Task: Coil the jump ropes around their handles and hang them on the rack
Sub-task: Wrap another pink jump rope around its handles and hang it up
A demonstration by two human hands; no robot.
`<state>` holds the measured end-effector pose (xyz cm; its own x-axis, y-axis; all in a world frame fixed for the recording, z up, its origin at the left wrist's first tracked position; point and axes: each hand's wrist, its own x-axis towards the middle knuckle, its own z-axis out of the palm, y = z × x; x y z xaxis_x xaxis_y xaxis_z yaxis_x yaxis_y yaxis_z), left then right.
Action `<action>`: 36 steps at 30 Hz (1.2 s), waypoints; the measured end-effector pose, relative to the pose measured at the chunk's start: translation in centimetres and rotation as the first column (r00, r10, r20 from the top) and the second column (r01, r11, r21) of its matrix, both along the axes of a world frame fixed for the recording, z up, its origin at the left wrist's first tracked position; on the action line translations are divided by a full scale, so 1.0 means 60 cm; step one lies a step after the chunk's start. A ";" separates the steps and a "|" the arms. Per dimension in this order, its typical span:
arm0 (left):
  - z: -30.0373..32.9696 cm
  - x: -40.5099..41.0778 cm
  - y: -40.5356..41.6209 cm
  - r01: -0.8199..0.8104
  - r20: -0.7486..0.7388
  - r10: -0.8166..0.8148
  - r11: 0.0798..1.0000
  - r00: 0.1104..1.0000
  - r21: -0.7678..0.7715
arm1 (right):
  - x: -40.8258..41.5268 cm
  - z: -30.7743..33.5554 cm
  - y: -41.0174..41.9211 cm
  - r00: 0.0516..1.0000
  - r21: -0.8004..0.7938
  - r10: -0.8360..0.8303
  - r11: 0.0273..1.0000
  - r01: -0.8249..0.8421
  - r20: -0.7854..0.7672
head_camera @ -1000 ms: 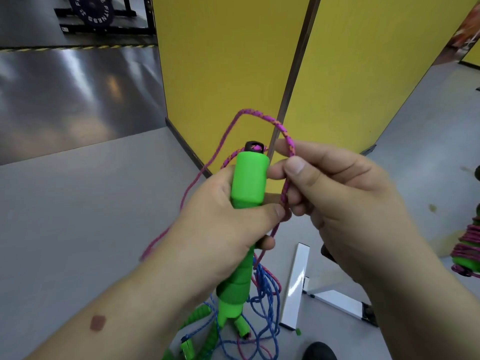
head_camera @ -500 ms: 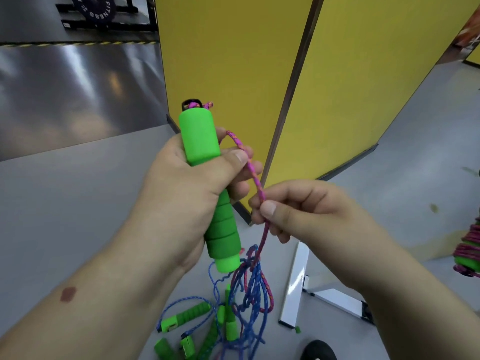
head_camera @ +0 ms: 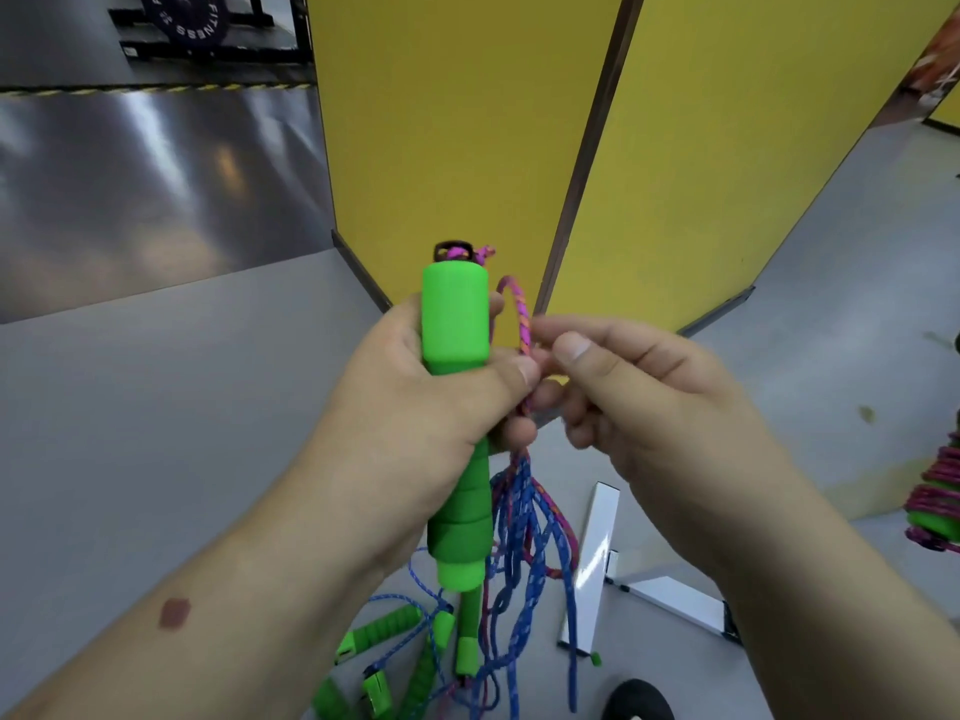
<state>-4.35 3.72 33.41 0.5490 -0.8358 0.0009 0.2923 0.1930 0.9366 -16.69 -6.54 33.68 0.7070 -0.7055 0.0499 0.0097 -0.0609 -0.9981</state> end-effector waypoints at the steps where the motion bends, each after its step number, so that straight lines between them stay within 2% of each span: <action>1: 0.004 0.003 0.000 -0.023 -0.036 0.023 1.000 0.999 -0.009 | -0.003 -0.004 -0.003 0.995 0.001 0.056 0.998 -0.057 -0.084; 3: 0.011 0.010 -0.001 -0.055 -0.104 0.052 0.998 0.993 -0.021 | -0.008 -0.009 -0.001 0.952 0.015 0.213 0.977 -0.215 -0.222; 5: 0.014 0.016 -0.001 -0.080 -0.131 0.075 0.996 0.988 -0.028 | -0.009 -0.010 0.005 0.930 0.025 0.287 0.957 -0.289 -0.229; 10: 0.013 0.018 0.003 -0.080 -0.093 0.076 0.996 0.993 -0.034 | -0.005 -0.013 0.000 0.975 -0.009 0.186 0.982 -0.189 -0.120; 13: 0.005 0.010 0.003 -0.028 0.039 0.029 0.999 0.999 -0.017 | -0.002 -0.009 0.005 0.974 0.004 0.227 0.974 -0.227 -0.008; 15: 0.001 0.009 0.001 -0.071 0.124 0.074 0.997 0.990 -0.026 | 0.001 -0.007 0.010 0.973 0.009 0.231 0.973 -0.231 0.016; 17: 0.000 0.011 0.000 -0.126 0.165 0.131 0.991 0.978 -0.040 | 0.001 -0.011 0.010 0.979 -0.050 0.198 0.978 -0.201 -0.059; 20: -0.002 0.013 0.000 -0.154 0.134 0.159 0.987 0.978 -0.044 | 0.001 -0.016 0.012 0.966 -0.176 0.110 0.972 -0.153 -0.234; 24: 0.001 0.018 -0.003 -0.147 0.063 0.151 0.987 0.986 -0.065 | 0.002 -0.021 0.015 0.951 -0.256 0.022 0.961 -0.104 -0.307; 31: 0.013 0.036 0.002 -0.206 0.033 0.210 0.975 0.977 -0.082 | 0.000 -0.015 0.010 0.960 -0.188 -0.065 0.982 0.013 -0.273; 36: 0.021 0.040 0.005 -0.221 0.009 0.222 0.971 0.975 -0.088 | 0.001 -0.016 0.003 0.936 -0.109 -0.120 0.990 0.088 -0.331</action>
<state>-1.97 4.02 34.69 0.7196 -0.6898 0.0794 0.2157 0.3308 0.9187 -16.65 -6.38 32.70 0.6163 -0.7797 -0.1104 -0.3367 -0.1342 -0.9320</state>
